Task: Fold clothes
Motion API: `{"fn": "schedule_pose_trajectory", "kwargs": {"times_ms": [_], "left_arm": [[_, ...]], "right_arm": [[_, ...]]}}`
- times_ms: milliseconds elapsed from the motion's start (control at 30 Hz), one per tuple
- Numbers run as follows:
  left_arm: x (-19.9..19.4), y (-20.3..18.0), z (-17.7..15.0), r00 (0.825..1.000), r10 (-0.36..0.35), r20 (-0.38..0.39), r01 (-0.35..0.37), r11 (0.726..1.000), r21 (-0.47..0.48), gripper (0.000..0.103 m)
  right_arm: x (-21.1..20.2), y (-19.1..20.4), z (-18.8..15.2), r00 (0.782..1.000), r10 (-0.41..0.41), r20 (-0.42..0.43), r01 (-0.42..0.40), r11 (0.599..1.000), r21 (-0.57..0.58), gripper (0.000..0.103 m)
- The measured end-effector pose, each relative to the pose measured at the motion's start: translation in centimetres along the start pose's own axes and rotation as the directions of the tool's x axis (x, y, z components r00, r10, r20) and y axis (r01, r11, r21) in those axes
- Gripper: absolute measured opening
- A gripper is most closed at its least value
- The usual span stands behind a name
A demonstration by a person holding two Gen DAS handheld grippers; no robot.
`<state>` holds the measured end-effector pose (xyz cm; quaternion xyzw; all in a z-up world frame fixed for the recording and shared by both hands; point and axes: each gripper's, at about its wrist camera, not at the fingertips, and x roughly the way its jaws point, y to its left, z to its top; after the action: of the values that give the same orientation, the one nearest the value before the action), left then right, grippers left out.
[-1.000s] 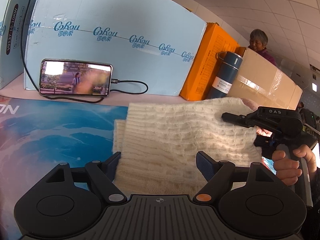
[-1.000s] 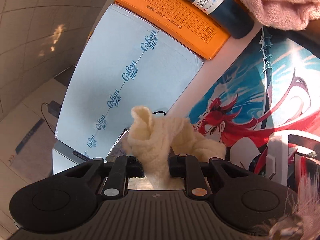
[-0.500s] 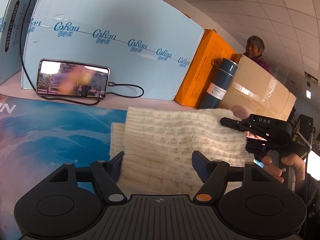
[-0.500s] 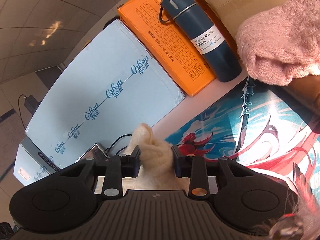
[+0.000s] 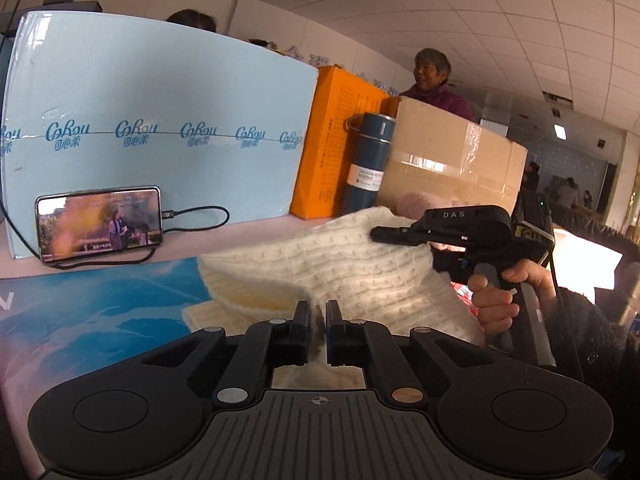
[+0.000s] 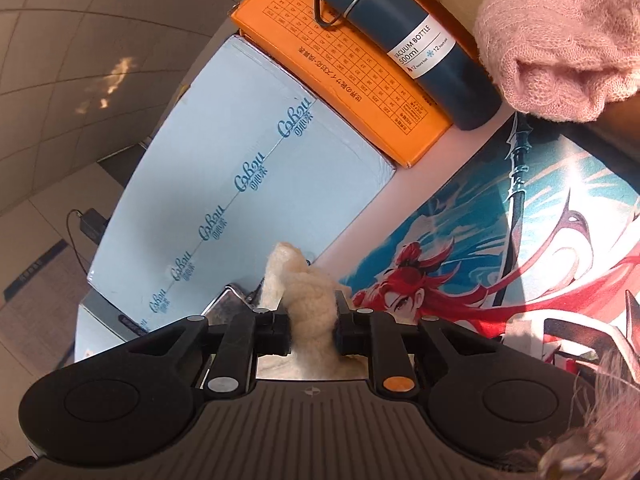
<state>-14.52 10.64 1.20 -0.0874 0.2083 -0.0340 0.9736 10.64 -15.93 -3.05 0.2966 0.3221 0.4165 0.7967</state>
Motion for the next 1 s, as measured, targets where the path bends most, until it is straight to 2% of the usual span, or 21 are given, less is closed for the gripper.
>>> {"fn": "schedule_pose_trajectory", "kwargs": {"times_ms": [100,133,167,300,367,467,533,633,800,900,967,1000], "left_arm": [[0.3,0.2,-0.3,0.999,0.022,-0.029,-0.022,1.0,0.002,0.009],[0.3,0.2,-0.3,0.999,0.022,-0.031,-0.022,1.0,0.004,0.009],[0.3,0.1,-0.3,0.999,0.021,-0.033,-0.021,1.0,0.01,0.01],[0.3,-0.1,-0.5,0.999,0.013,-0.038,-0.012,1.0,0.022,0.013],[0.1,0.0,-0.5,1.0,-0.002,-0.031,0.002,1.0,0.014,0.013],[-0.2,0.0,-0.3,0.999,-0.029,-0.017,0.03,1.0,0.007,0.013],[-0.4,-0.1,-0.3,0.999,-0.048,-0.01,0.048,0.999,0.007,0.013],[-0.4,-0.3,-0.3,0.999,-0.052,-0.011,0.052,0.999,0.017,0.013],[-0.3,0.1,-0.2,0.999,-0.043,-0.005,0.043,0.999,-0.003,0.015],[-0.3,0.4,-0.3,0.999,-0.041,-0.001,0.04,0.999,-0.02,0.024],[-0.3,0.7,-0.3,0.999,-0.039,0.006,0.039,0.998,-0.039,0.037],[-0.3,0.9,-0.3,0.999,-0.035,0.011,0.035,0.998,-0.05,0.049]], "right_arm": [[-0.2,0.5,-0.3,0.997,-0.067,0.037,0.069,0.996,-0.048,0.033],[-0.5,0.5,-0.2,0.995,-0.078,0.061,0.081,0.996,-0.047,0.044],[-0.9,0.5,-0.2,0.992,-0.089,0.084,0.093,0.995,-0.046,0.051],[-2.5,1.1,-0.3,0.972,-0.106,0.209,0.128,0.988,-0.092,0.051],[-3.1,1.7,-0.5,0.969,-0.068,0.239,0.103,0.985,-0.138,0.051],[-2.4,2.2,-0.8,0.985,-0.023,0.171,0.054,0.982,-0.181,0.051],[-1.5,2.4,-1.0,0.992,-0.049,0.117,0.072,0.978,-0.197,0.05],[0.4,2.1,-1.4,0.989,-0.143,0.036,0.147,0.968,-0.203,0.042],[1.2,1.4,-1.8,0.982,-0.186,0.002,0.183,0.964,-0.191,0.04],[1.2,1.3,-1.8,0.982,-0.188,0.004,0.185,0.965,-0.186,0.041],[1.0,1.4,-1.8,0.983,-0.182,0.011,0.181,0.965,-0.19,0.048],[0.8,1.5,-1.8,0.984,-0.175,0.019,0.176,0.966,-0.19,0.051]]}}
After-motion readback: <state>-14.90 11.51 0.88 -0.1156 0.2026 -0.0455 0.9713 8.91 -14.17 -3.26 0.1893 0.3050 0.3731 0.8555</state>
